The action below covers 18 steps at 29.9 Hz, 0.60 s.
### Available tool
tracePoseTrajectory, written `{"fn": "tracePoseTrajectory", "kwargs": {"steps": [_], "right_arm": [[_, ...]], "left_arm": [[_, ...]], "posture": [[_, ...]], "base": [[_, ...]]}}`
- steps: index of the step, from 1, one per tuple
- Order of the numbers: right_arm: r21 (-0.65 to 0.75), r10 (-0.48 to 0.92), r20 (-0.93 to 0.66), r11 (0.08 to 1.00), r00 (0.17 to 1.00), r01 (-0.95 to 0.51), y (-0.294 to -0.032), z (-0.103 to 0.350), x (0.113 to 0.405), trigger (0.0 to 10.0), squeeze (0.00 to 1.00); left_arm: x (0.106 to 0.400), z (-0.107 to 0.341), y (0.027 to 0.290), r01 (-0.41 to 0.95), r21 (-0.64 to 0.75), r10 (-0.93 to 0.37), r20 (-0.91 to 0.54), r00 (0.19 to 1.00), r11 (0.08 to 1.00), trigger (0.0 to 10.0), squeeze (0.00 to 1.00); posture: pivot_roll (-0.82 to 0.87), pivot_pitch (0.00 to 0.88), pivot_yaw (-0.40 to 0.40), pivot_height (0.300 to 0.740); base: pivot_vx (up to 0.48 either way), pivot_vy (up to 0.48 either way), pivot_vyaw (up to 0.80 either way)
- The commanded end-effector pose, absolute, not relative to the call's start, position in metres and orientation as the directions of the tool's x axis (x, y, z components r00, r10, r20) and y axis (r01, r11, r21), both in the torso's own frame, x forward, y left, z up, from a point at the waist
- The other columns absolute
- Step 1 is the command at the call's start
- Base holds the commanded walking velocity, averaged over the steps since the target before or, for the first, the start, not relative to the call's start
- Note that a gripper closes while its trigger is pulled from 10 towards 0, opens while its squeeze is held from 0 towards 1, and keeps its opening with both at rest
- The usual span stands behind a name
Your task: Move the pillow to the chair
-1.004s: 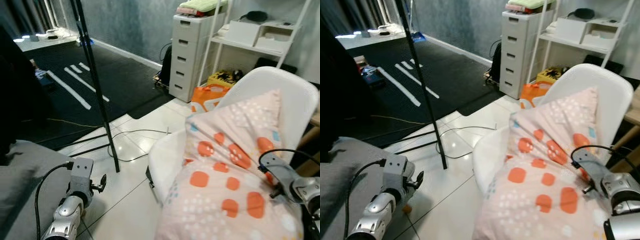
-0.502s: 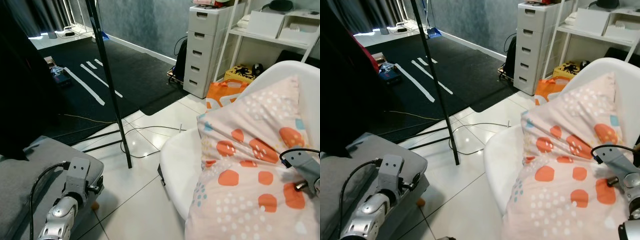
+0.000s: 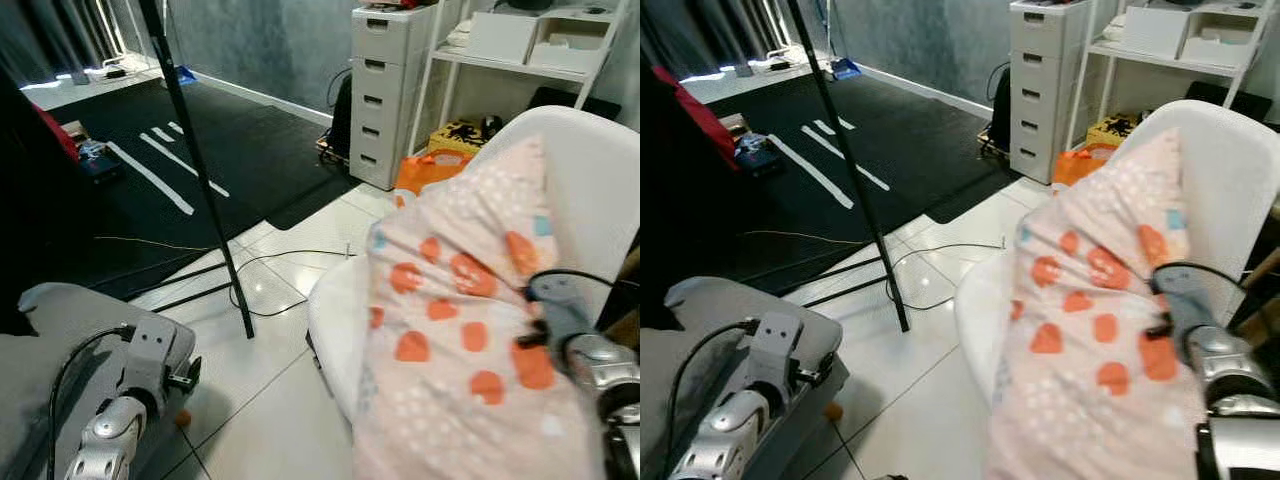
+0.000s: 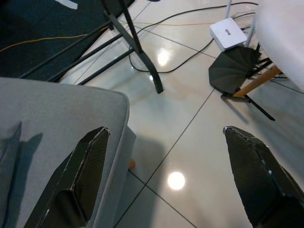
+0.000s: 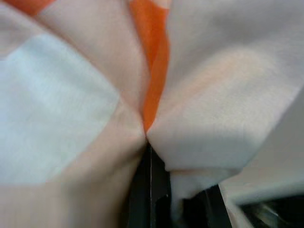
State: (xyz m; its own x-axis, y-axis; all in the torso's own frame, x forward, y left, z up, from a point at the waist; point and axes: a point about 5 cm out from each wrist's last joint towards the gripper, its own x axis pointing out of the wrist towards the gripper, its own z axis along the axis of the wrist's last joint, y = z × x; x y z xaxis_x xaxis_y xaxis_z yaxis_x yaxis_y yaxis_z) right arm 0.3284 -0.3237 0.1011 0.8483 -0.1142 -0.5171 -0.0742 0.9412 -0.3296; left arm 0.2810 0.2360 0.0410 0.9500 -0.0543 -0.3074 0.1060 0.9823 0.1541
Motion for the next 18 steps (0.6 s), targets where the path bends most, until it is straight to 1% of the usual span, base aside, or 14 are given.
{"fn": "tracePoseTrajectory", "kwargs": {"steps": [1, 5, 8, 11, 18], "right_arm": [[-0.273, 0.018, -0.522, 0.944, 0.853, -0.187, -0.302, 0.098, 0.336, 10.0, 0.00], [-0.265, 0.041, -0.541, 0.940, 0.840, -0.216, -0.299, 0.095, 0.335, 10.0, 0.00], [-0.266, 0.045, -0.589, 0.932, 0.807, -0.246, -0.301, 0.087, 0.329, 10.0, 0.00], [-0.266, 0.042, -0.595, 0.932, 0.803, -0.246, -0.301, 0.086, 0.328, 10.0, 0.00], [-0.318, -0.042, -0.609, 0.928, 0.792, -0.195, -0.311, 0.081, 0.322, 10.0, 0.00]], "left_arm": [[0.276, 0.039, 0.243, 0.116, 0.174, -0.052, -0.338, 0.940, 0.978, 10.0, 0.00], [0.274, 0.039, 0.243, 0.124, 0.171, -0.059, -0.340, 0.939, 0.978, 10.0, 0.00], [0.271, 0.040, 0.242, 0.146, 0.158, -0.084, -0.345, 0.935, 0.977, 10.0, 0.00], [0.271, 0.041, 0.241, 0.152, 0.155, -0.091, -0.346, 0.934, 0.976, 10.0, 0.00], [0.271, 0.043, 0.238, 0.169, 0.152, -0.108, -0.348, 0.931, 0.974, 10.0, 0.00]], "posture": [[-0.08, 0.118, 0.091, 0.611], [-0.08, 0.125, 0.090, 0.611], [-0.08, 0.129, 0.088, 0.596], [-0.08, 0.127, 0.089, 0.591], [-0.08, 0.121, 0.090, 0.566]], "base": [[0.000, 0.000, 0.00], [0.000, 0.000, 0.00], [0.000, 0.000, 0.00], [0.000, 0.000, 0.00], [0.000, 0.000, 0.00]]}}
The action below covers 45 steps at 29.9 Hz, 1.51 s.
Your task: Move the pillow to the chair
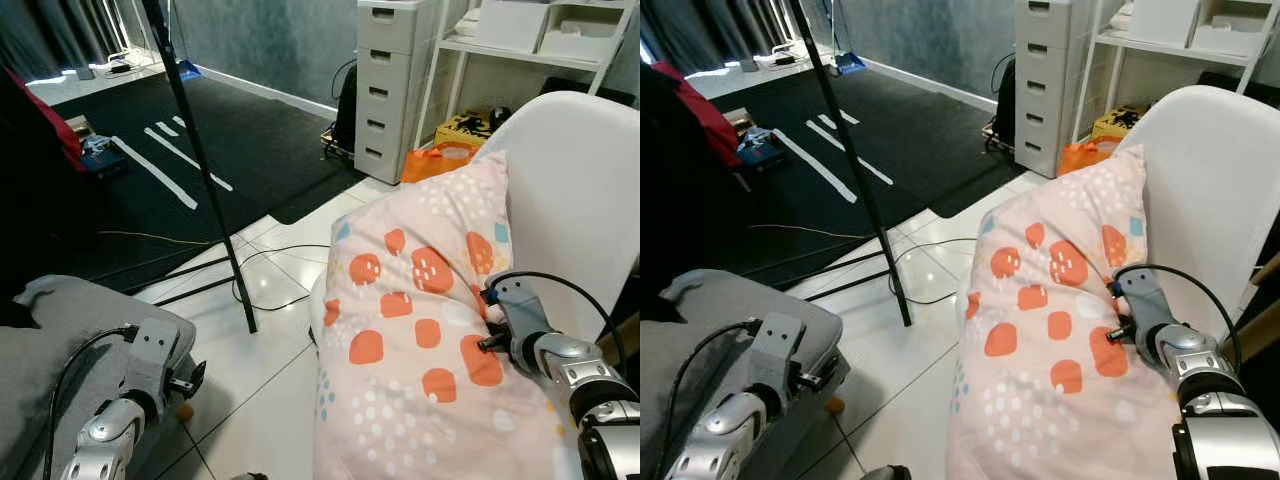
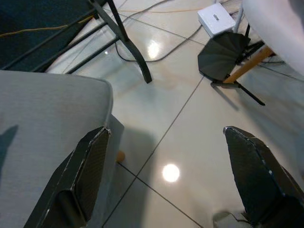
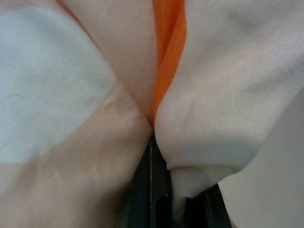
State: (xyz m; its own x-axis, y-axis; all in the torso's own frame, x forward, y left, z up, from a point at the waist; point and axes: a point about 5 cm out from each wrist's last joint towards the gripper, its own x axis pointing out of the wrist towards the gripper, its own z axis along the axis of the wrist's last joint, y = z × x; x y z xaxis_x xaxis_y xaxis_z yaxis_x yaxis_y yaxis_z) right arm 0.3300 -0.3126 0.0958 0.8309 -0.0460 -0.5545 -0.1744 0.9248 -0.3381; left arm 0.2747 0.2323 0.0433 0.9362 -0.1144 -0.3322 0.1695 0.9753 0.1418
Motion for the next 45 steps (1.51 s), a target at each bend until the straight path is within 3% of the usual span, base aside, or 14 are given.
{"fn": "tracePoseTrajectory", "kwargs": {"steps": [1, 7, 11, 21, 22, 29, 35, 45], "right_arm": [[-0.343, -0.086, -0.605, 0.925, 0.792, -0.162, -0.316, 0.081, 0.320, 10.0, 0.00], [-0.426, -0.219, -0.581, 0.903, 0.784, -0.063, -0.332, 0.082, 0.313, 10.0, 0.00], [-0.405, -0.249, -0.561, 0.914, 0.789, 0.001, -0.337, 0.085, 0.312, 10.0, 0.00], [-0.332, -0.224, -0.532, 0.942, 0.816, 0.042, -0.336, 0.090, 0.316, 10.0, 0.03], [-0.332, -0.224, -0.529, 0.942, 0.818, 0.043, -0.336, 0.091, 0.316, 10.0, 1.00], [-0.404, -0.325, -0.508, 0.908, 0.798, 0.113, -0.347, 0.096, 0.314, 10.0, 1.00], [-0.552, -0.504, -0.369, 0.795, 0.781, 0.252, -0.373, 0.131, 0.316, 10.0, 1.00], [-0.458, -0.403, -0.232, 0.848, 0.886, 0.266, -0.350, 0.171, 0.349, 10.0, 1.00]], "left_arm": [[0.271, 0.044, 0.238, 0.171, 0.152, -0.109, -0.347, 0.931, 0.974, 10.0, 0.00], [0.271, 0.045, 0.236, 0.178, 0.146, -0.118, -0.350, 0.929, 0.973, 10.0, 0.00], [0.270, 0.044, 0.235, 0.186, 0.138, -0.127, -0.352, 0.927, 0.973, 10.0, 0.00], [0.271, 0.044, 0.230, 0.219, 0.117, -0.165, -0.354, 0.921, 0.969, 10.0, 0.00], [0.271, 0.045, 0.229, 0.221, 0.116, -0.168, -0.353, 0.920, 0.968, 10.0, 0.00], [0.271, 0.045, 0.228, 0.223, 0.111, -0.172, -0.353, 0.920, 0.968, 10.0, 0.00], [0.272, 0.044, 0.224, 0.229, 0.092, -0.184, -0.350, 0.919, 0.969, 10.0, 0.00], [0.276, 0.044, 0.215, 0.238, 0.066, -0.203, -0.335, 0.920, 0.969, 10.0, 0.00]], "posture": [[-0.08, 0.120, 0.090, 0.561], [-0.08, 0.116, 0.088, 0.561], [-0.09, 0.110, 0.087, 0.561], [-0.10, 0.104, 0.084, 0.561], [-0.10, 0.106, 0.083, 0.561], [-0.10, 0.109, 0.078, 0.561], [-0.12, 0.110, 0.068, 0.561], [-0.14, 0.100, 0.052, 0.561]], "base": [[0.000, 0.000, 0.00], [0.000, 0.000, 0.00], [0.000, 0.000, 0.00], [0.000, 0.000, 0.00], [0.000, 0.000, 0.00], [0.000, 0.000, 0.00], [0.000, 0.000, 0.00], [0.000, 0.000, 0.00]]}}
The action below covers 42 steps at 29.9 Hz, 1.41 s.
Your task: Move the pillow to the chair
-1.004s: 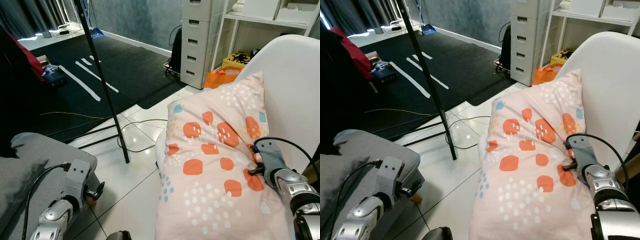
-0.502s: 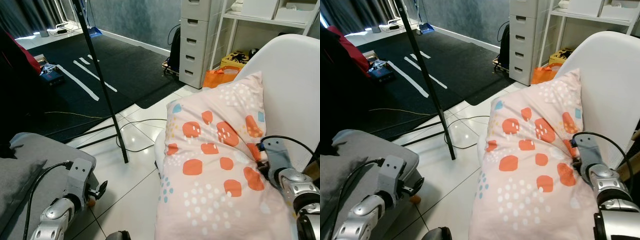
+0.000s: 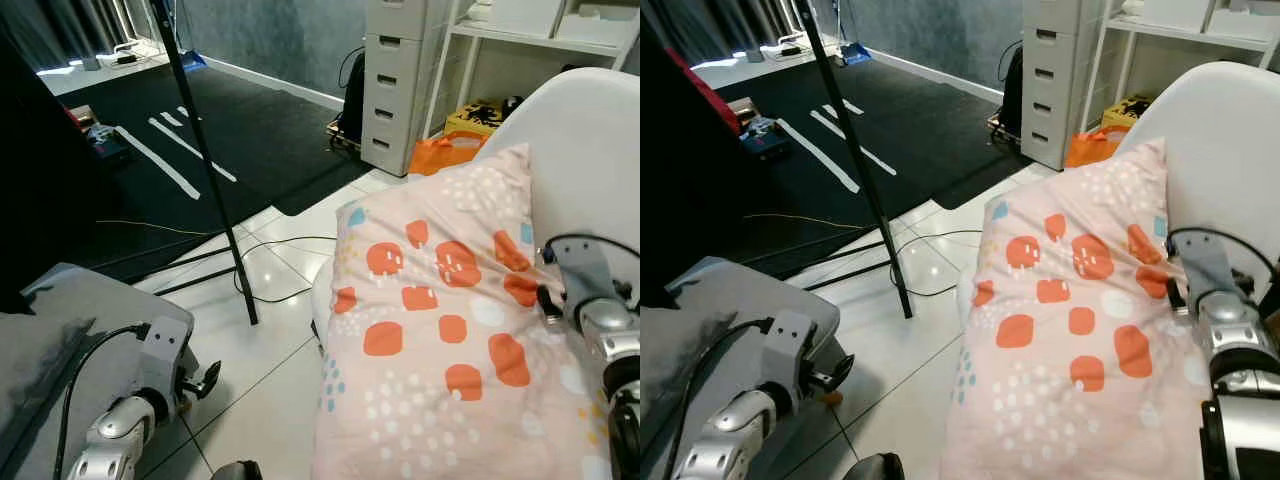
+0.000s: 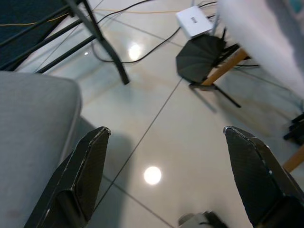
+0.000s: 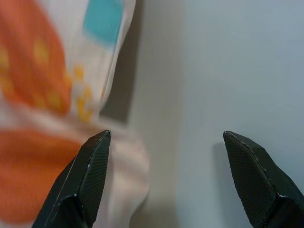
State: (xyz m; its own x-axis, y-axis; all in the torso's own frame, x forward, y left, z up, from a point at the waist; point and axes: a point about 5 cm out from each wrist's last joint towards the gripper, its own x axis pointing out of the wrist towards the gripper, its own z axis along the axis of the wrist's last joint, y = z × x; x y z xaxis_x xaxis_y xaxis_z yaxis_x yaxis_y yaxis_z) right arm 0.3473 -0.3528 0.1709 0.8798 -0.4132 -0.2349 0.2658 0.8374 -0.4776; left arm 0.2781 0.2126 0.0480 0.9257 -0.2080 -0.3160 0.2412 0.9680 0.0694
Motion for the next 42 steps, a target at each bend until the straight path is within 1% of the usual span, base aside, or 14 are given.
{"fn": "tracePoseTrajectory", "kwargs": {"steps": [1, 2, 3, 4, 9, 10, 12, 15, 18, 22, 25, 32, 40, 42], "right_arm": [[-0.458, -0.403, -0.232, 0.848, 0.886, 0.266, -0.350, 0.171, 0.349, 10.0, 1.00], [-0.448, -0.394, -0.223, 0.854, 0.891, 0.265, -0.348, 0.172, 0.351, 10.0, 0.88], [-0.431, -0.381, -0.214, 0.863, 0.899, 0.263, -0.345, 0.175, 0.353, 10.0, 0.42], [-0.419, -0.356, -0.183, 0.871, 0.916, 0.255, -0.337, 0.183, 0.360, 10.0, 0.00], [-0.370, -0.286, -0.120, 0.902, 0.951, 0.225, -0.319, 0.200, 0.374, 10.0, 0.00], [-0.300, -0.181, -0.103, 0.943, 0.978, 0.143, -0.305, 0.203, 0.379, 10.0, 0.00], [-0.258, -0.087, -0.105, 0.965, 0.991, 0.057, -0.290, 0.200, 0.384, 10.0, 0.00], [-0.233, -0.019, -0.121, 0.972, 0.992, -0.009, -0.277, 0.192, 0.386, 10.0, 0.00], [-0.155, 0.119, -0.140, 0.978, 0.983, -0.140, -0.248, 0.175, 0.388, 10.0, 0.00], [-0.128, 0.164, -0.142, 0.975, 0.976, -0.183, -0.239, 0.169, 0.387, 10.0, 0.00], [-0.080, 0.252, -0.139, 0.961, 0.958, -0.264, -0.223, 0.162, 0.386, 10.0, 0.00], [-0.041, 0.325, -0.174, 0.941, 0.930, -0.337, -0.206, 0.141, 0.380, 10.0, 0.00], [-0.050, 0.338, -0.228, 0.932, 0.913, -0.358, -0.204, 0.126, 0.374, 10.0, 0.00], [-0.055, 0.339, -0.239, 0.931, 0.910, -0.361, -0.205, 0.124, 0.373, 10.0, 0.00]], "left_arm": [[0.276, 0.044, 0.215, 0.238, 0.066, -0.203, -0.335, 0.920, 0.969, 10.0, 0.00], [0.276, 0.044, 0.214, 0.237, 0.065, -0.202, -0.334, 0.921, 0.969, 10.0, 0.00], [0.277, 0.044, 0.213, 0.236, 0.064, -0.202, -0.332, 0.921, 0.970, 10.0, 0.00], [0.279, 0.045, 0.213, 0.234, 0.059, -0.203, -0.325, 0.924, 0.971, 10.0, 0.00], [0.281, 0.047, 0.213, 0.231, 0.053, -0.203, -0.315, 0.927, 0.972, 10.0, 0.00], [0.281, 0.047, 0.216, 0.212, 0.062, -0.182, -0.316, 0.931, 0.975, 10.0, 0.00], [0.283, 0.046, 0.219, 0.187, 0.075, -0.154, -0.321, 0.935, 0.980, 10.0, 0.00], [0.285, 0.045, 0.222, 0.158, 0.095, -0.119, -0.329, 0.937, 0.983, 10.0, 0.00], [0.288, 0.042, 0.225, 0.106, 0.140, -0.051, -0.349, 0.936, 0.984, 10.0, 0.00], [0.288, 0.040, 0.225, 0.100, 0.148, -0.041, -0.355, 0.934, 0.984, 10.0, 0.00], [0.288, 0.036, 0.225, 0.090, 0.169, -0.021, -0.372, 0.928, 0.981, 10.0, 0.00], [0.286, 0.026, 0.226, 0.068, 0.182, 0.013, -0.408, 0.913, 0.981, 10.0, 0.00], [0.286, 0.021, 0.224, 0.056, 0.178, 0.025, -0.422, 0.906, 0.982, 10.0, 0.00], [0.287, 0.020, 0.224, 0.053, 0.181, 0.030, -0.428, 0.903, 0.982, 10.0, 0.00]], "posture": [[-0.14, 0.100, 0.052, 0.561], [-0.14, 0.098, 0.050, 0.561], [-0.14, 0.093, 0.043, 0.561], [-0.15, 0.083, 0.032, 0.561], [-0.15, 0.075, 0.025, 0.561], [-0.16, 0.062, 0.016, 0.566], [-0.16, 0.054, 0.010, 0.576], [-0.16, 0.050, 0.007, 0.586], [-0.17, 0.043, 0.007, 0.606], [-0.17, 0.045, 0.008, 0.616], [-0.17, 0.046, 0.010, 0.631], [-0.17, 0.047, 0.011, 0.661], [-0.17, 0.033, 0.004, 0.691], [-0.18, 0.024, 0.002, 0.701]], "base": [[0.000, 0.000, 0.00], [0.000, 0.000, 0.00], [0.000, 0.000, 0.00], [0.000, 0.000, 0.00], [0.000, 0.000, 0.00], [0.000, 0.000, 0.00], [0.000, 0.000, 0.00], [0.000, 0.000, 0.00], [0.000, 0.000, 0.00], [0.000, 0.000, 0.00], [0.000, 0.000, 0.00], [0.000, 0.000, 0.00], [0.000, 0.000, 0.00], [-0.480, 0.000, 0.00]]}}
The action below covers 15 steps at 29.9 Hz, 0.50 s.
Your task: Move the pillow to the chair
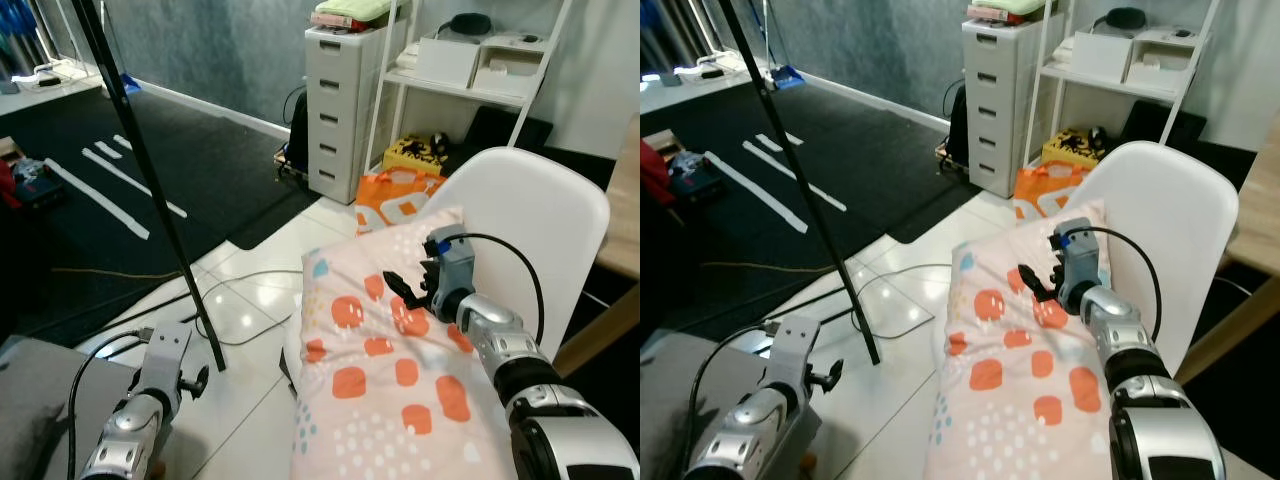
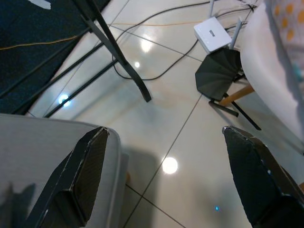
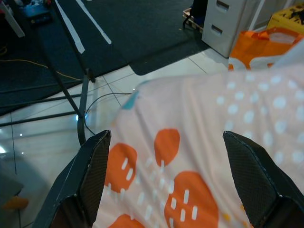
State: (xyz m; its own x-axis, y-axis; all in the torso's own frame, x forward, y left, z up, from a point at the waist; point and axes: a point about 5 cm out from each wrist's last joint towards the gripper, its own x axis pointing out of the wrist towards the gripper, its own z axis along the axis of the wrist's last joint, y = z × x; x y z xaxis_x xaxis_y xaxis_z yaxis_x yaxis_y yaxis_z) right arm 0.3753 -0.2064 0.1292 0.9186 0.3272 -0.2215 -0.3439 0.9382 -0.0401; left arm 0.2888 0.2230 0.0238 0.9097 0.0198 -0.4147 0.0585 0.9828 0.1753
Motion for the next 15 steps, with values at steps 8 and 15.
{"fn": "tracePoseTrajectory", "kwargs": {"steps": [8, 15], "right_arm": [[-0.065, 0.330, -0.253, 0.932, 0.909, -0.356, -0.2083, 0.1208, 0.3708, 10.0, 0.00], [-0.068, 0.332, -0.266, 0.930, 0.905, -0.361, -0.2093, 0.1169, 0.3683, 10.0, 0.00]], "left_arm": [[0.2886, 0.0196, 0.2249, 0.055, 0.187, 0.029, -0.421, 0.907, 0.981, 10.0, 0.00], [0.2875, 0.0182, 0.2247, 0.062, 0.184, 0.022, -0.422, 0.906, 0.981, 10.0, 0.00]], "posture": [[-0.18, 0.030, 0.008, 0.740], [-0.18, 0.032, 0.006, 0.740]], "base": [[-0.240, 0.000, 0.00], [0.000, 0.000, 0.00]]}}
